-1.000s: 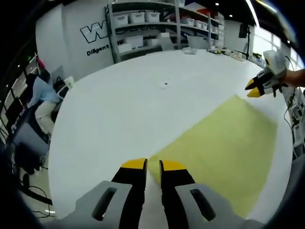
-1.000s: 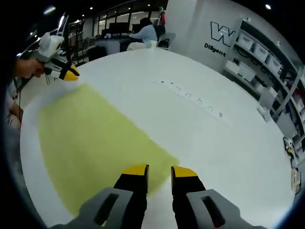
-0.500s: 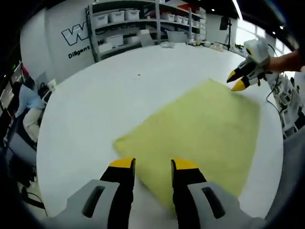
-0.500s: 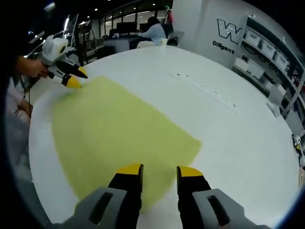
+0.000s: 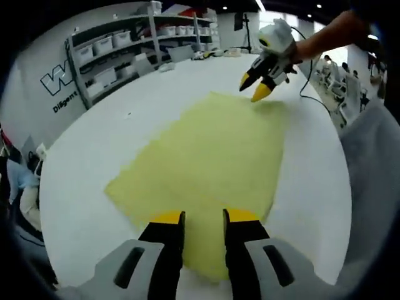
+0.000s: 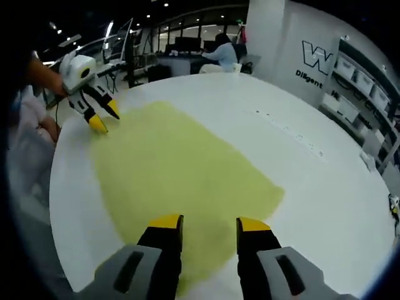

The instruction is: Fold the garment on the visible template until the final outline fits inside the template.

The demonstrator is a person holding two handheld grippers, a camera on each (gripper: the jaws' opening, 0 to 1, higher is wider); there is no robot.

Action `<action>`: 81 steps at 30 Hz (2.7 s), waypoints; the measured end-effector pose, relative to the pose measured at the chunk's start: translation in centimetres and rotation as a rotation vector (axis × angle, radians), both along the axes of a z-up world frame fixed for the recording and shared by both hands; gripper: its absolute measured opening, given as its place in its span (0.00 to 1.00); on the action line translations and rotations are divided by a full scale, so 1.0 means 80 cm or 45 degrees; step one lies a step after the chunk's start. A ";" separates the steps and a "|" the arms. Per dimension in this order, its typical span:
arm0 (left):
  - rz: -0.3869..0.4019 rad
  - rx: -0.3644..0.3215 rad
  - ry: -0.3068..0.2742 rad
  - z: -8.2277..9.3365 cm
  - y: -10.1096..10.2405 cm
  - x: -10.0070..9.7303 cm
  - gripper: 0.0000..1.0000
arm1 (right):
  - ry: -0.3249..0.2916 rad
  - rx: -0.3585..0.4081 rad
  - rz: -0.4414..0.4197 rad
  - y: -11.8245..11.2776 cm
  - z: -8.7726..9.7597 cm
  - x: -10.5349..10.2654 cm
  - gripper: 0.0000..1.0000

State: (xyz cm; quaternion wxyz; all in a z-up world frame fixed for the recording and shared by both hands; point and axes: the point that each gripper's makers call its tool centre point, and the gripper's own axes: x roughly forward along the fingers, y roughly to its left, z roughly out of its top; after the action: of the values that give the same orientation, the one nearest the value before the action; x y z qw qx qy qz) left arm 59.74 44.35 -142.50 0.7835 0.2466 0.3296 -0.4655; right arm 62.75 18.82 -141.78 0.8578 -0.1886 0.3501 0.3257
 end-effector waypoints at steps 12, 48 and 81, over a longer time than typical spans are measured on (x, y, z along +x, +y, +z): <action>0.033 0.099 -0.071 -0.017 0.022 -0.011 0.09 | 0.072 -0.043 0.057 -0.011 -0.034 -0.060 0.17; 0.411 0.014 0.002 -0.015 0.041 0.010 0.30 | 0.079 0.079 -0.143 -0.020 -0.037 -0.050 0.48; 0.381 0.049 -0.052 -0.003 0.030 0.069 0.42 | -0.017 -0.050 0.012 -0.002 -0.022 0.005 0.41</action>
State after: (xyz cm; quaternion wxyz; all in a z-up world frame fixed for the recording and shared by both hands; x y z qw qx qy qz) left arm 65.26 46.72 -142.77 0.8457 0.2191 0.3557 -0.3321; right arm 63.16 18.69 -143.57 0.8546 -0.2094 0.3498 0.3216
